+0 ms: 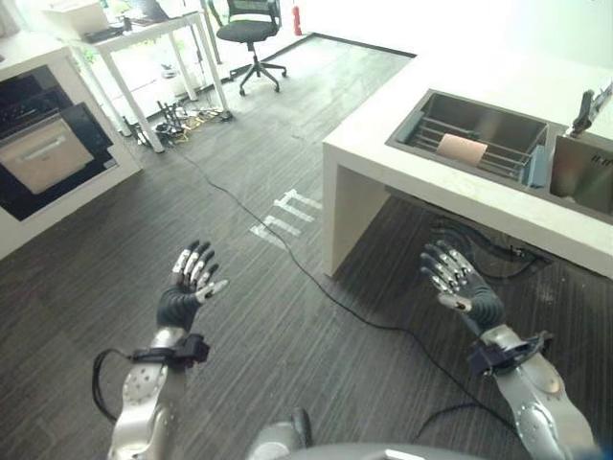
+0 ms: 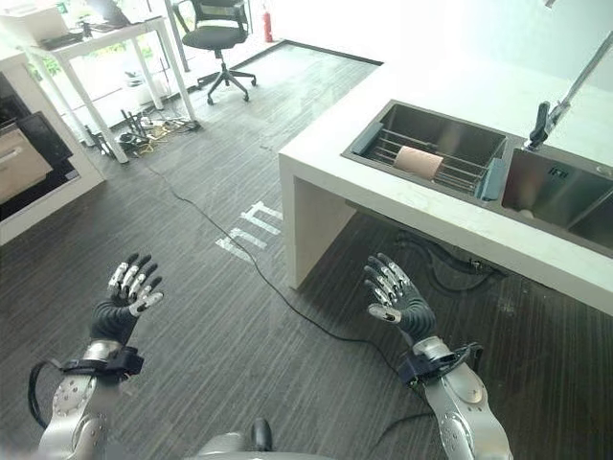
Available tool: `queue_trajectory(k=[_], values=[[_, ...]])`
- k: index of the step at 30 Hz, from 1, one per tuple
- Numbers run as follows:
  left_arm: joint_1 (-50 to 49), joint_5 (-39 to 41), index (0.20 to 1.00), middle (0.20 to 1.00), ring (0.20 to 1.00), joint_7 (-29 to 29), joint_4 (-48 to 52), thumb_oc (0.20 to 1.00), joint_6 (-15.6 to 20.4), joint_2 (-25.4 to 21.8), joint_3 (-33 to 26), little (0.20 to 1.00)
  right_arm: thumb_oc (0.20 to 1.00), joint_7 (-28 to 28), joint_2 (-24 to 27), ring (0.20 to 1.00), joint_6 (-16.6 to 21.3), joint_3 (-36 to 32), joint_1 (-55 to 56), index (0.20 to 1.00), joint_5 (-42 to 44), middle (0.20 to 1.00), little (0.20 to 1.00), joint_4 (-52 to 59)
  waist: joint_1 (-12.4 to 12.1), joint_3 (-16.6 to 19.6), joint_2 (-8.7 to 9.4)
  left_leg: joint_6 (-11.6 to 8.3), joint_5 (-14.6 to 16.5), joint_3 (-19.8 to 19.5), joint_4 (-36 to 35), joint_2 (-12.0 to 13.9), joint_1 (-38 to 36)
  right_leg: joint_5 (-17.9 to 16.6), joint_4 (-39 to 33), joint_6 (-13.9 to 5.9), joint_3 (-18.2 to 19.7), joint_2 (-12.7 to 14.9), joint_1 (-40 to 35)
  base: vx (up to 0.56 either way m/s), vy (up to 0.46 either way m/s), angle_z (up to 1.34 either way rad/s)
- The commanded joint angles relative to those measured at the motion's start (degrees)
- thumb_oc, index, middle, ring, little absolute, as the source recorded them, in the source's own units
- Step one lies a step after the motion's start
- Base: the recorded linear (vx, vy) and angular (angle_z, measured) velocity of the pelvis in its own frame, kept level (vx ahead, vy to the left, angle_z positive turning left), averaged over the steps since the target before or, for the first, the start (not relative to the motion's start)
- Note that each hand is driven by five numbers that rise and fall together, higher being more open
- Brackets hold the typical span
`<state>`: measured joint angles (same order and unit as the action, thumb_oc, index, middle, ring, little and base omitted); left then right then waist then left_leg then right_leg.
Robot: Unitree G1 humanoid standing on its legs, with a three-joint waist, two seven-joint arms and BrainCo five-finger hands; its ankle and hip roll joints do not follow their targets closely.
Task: Place the dishes in the dishwasher.
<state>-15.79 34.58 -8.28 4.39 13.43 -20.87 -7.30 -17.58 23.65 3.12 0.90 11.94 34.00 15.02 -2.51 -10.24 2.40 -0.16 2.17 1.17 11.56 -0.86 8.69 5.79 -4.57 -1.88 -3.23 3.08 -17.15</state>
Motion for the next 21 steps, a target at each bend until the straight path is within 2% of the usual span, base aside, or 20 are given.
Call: queue_trajectory(k=[1, 2, 3, 4, 6, 8, 10, 11, 12, 13, 15, 16, 17, 18, 19, 20, 21], values=[[-1.8, -3.47, 1.0, 1.0, 1.0, -0.39, 3.45, 1.0, 4.13, -1.37, 0.01, 1.0, 1.0, -1.1, 2.11, 1.0, 4.09, -2.8, -0.59, 1.0, 2.98, 1.0, 1.0, 2.69, -1.49, 2.46, -1.65, -5.2, -12.41, -0.48, -16.55, 4.71, -3.95, -1.2, 2.58, -0.29, -1.76, -4.67, 2.83, 0.42, 0.244, -1.35], [-1.09, -4.15, 1.0, 1.0, 1.0, -0.14, 3.35, 1.0, 4.12, -2.15, 0.43, 1.0, 1.0, -1.05, 2.32, 1.0, 4.33, -3.49, -0.37, 1.0, 3.72, 1.0, 1.0, 2.37, -1.25, 2.41, -1.21, -4.38, -10.89, -0.01, -15.62, 4.85, -5.13, -0.85, 3.94, -1.0, -2.1, -3.11, 2.3, 0.58, 0.409, -1.21], [1.8, -3.51, 1.0, 1.0, 1.0, -1.19, 2.04, 1.0, 3.11, -3.3, 1.41, 1.0, 1.0, 1.29, 2.08, 1.0, 4.02, -5.01, 0.65, 1.0, 3.42, 1.0, 1.0, 2.48, -0.66, 3.34, -0.48, -2.79, -8.89, 0.65, -15.4, 3.73, -7.21, -1.08, 5.38, -2.83, -3.34, -0.37, 1.8, 0.51, 0.368, -1.0], [1.99, -3.48, 1.0, 1.0, 1.0, -1.28, 1.94, 1.0, 3.12, -3.38, 1.51, 1.0, 1.0, 1.46, 2.06, 1.0, 3.97, -5.08, 0.73, 1.0, 3.39, 1.0, 1.0, 2.55, -0.64, 3.4, -0.41, -2.71, -8.8, 0.62, -15.41, 3.63, -7.28, -1.12, 5.43, -2.95, -3.46, -0.22, 1.81, 0.45, 0.357, -0.68], [3.8, -3.33, 1.0, 1.0, 1.0, -2.29, 1.92, 1.0, 2.22, -3.89, 2.01, 1.0, 1.0, 2.84, 0.99, 1.0, 3.67, -5.66, 0.83, 1.0, 2.88, 1.0, 1.0, 2.91, -0.12, 4.21, 0.25, -0.94, -7.68, -0.19, -16.39, 2.14, -8.78, -4.25, 10.32, -5.02, -3.55, 2.08, 4.01, 0.33, 0.259, -0.06], [4.18, -3.76, 1.0, 1.0, 1.0, -3.34, 1.97, 1.0, 1.63, -4.09, 2.56, 1.0, 1.0, 4.28, -0.3, 1.0, 3.35, -5.53, 0.99, 1.0, 1.56, 1.0, 1.0, 3.48, 0.52, 4.69, 0.6, 0.81, -6.73, -1.11, -16.56, 0.49, -9.58, -8.0, 18.09, -6.49, -2.26, 2.64, 7.28, 0.3, 0.243, -0.05], [4.27, -5.3, 1.0, 1.0, 1.0, -3.49, 2.33, 1.0, 1.71, -4.15, 3.15, 1.0, 1.0, 4.84, -1.12, 1.0, 3.39, -5.2, 1.27, 1.0, 1.1, 1.0, 1.0, 4.0, 1.15, 4.66, 0.24, 1.99, -5.65, -2.16, -16.56, -0.53, -10.77, -11.87, 27.97, -6.93, -0.83, 2.35, 12.83, 0.21, 0.206, -0.04], [3.97, -6.02, 1.0, 1.0, 1.0, -3.04, 2.75, 1.0, 2.01, -4.34, 3.03, 1.0, 1.0, 4.57, -1.35, 1.0, 3.25, -4.96, 1.33, 1.0, 0.89, 1.0, 1.0, 4.2, 1.25, 4.32, -0.33, 2.28, -5.04, -1.91, -16.56, -0.42, -11.68, -12.49, 32.98, -6.86, -2.17, 2.28, 15.78, 0.2, 0.208, -0.06], [3.69, -6.61, 1.0, 1.0, 1.0, -2.04, 3.36, 1.0, 2.22, -4.54, 2.76, 1.0, 1.0, 4.23, -1.54, 1.0, 2.91, -4.53, 1.17, 1.0, 0.48, 1.0, 1.0, 4.37, 1.23, 3.84, -0.66, 2.31, -4.51, -1.05, -16.56, -0.24, -12.55, -12.16, 35.08, -6.51, -3.79, 2.67, 17.76, 0.21, 0.17, -0.12], [3.41, -6.81, 1.0, 1.0, 1.0, -0.68, 3.88, 1.0, 2.4, -5.01, 2.27, 1.0, 1.0, 3.52, -1.36, 1.0, 2.61, -4.2, 1.18, 1.0, 0.38, 1.0, 1.0, 4.49, 1.32, 3.24, -0.99, 2.3, -4.02, -0.06, -16.56, 0.11, -13.38, -11.21, 34.63, -6.04, -5.42, 3.45, 19.52, 0.2, 0.073, -0.36], [2.95, -6.21, 1.0, 1.0, 1.0, 1.54, 5.07, 1.0, 1.92, -6.24, 0.77, 1.0, 1.0, 2.23, -0.63, 1.0, 1.97, -3.92, 0.8, 1.0, 1.34, 1.0, 1.0, 4.37, 0.57, 2.48, -0.79, 1.55, -3.55, 2.56, -16.56, 1.0, -14.6, -10.3, 29.03, -5.59, -9.42, 5.21, 18.51, 0.19, -0.071, -0.74], [3.16, -5.37, 1.0, 1.0, 1.0, 2.0, 5.69, 1.0, 1.28, -6.82, 0.09, 1.0, 1.0, 2.12, -0.25, 1.0, 1.86, -3.84, 0.26, 1.0, 1.96, 1.0, 1.0, 4.15, 0.25, 1.91, -0.43, 1.26, -3.02, 4.17, -16.56, 1.54, -15.42, -10.42, 24.17, -5.73, -11.68, 6.27, 17.58, 0.24, -0.232, -0.85], [3.55, -4.79, 1.0, 1.0, 1.0, 2.51, 6.26, 1.0, 0.65, -7.41, -0.57, 1.0, 1.0, 1.69, 0.29, 1.0, 1.82, -3.83, -0.58, 1.0, 3.12, 1.0, 1.0, 3.82, 0.05, 1.36, 0.38, 0.56, -1.94, 6.59, -16.56, 2.05, -16.72, -11.51, 16.05, -6.35, -14.59, 7.18, 16.63, 0.19, -0.202, -0.81], [3.59, -4.74, 1.0, 1.0, 1.0, 2.47, 6.3, 1.0, 0.59, -7.46, -0.62, 1.0, 1.0, 1.74, 0.31, 1.0, 1.91, -3.82, -0.66, 1.0, 3.2, 1.0, 1.0, 3.77, -0.01, 1.22, 0.34, 0.49, -1.8, 6.78, -16.56, 2.2, -16.97, -11.86, 15.05, -6.37, -14.73, 6.98, 16.15, 0.22, -0.256, -0.88], [3.65, -4.79, 1.0, 1.0, 1.0, 3.0, 7.13, 1.0, -0.12, -7.46, -0.49, 1.0, 1.0, 1.55, 0.89, 1.0, 1.82, -3.77, -1.31, 1.0, 3.89, 1.0, 1.0, 3.65, 0.16, 1.12, 1.1, -0.11, -0.57, 8.41, -16.56, 2.29, -18.27, -14.64, 7.59, -7.33, -16.2, 7.58, 16.27, 0.25, -0.25, -0.8], [3.31, -4.18, 1.0, 1.0, 1.0, 3.17, 7.82, 1.0, -0.75, -7.19, -0.31, 1.0, 1.0, 1.45, 1.33, 1.0, 1.81, -3.42, -1.82, 1.0, 4.43, 1.0, 1.0, 3.84, 0.51, 1.16, 1.64, -0.51, 0.62, 9.74, -16.56, 2.32, -19.5, -18.53, 3.06, -8.42, -17.2, 8.16, 17.37, 0.32, -0.322, -0.68], [2.97, -2.73, 1.0, 1.0, 1.0, 3.52, 8.12, 1.0, -1.39, -6.99, -0.16, 1.0, 1.0, 1.1, 1.42, 1.0, 1.62, -3.26, -1.81, 1.0, 4.36, 1.0, 1.0, 4.22, 0.91, 1.24, 1.82, -0.54, 1.39, 10.25, -16.56, 2.31, -20.26, -20.74, 1.41, -8.91, -17.58, 8.3, 18.85, 0.29, -0.265, -0.59]])
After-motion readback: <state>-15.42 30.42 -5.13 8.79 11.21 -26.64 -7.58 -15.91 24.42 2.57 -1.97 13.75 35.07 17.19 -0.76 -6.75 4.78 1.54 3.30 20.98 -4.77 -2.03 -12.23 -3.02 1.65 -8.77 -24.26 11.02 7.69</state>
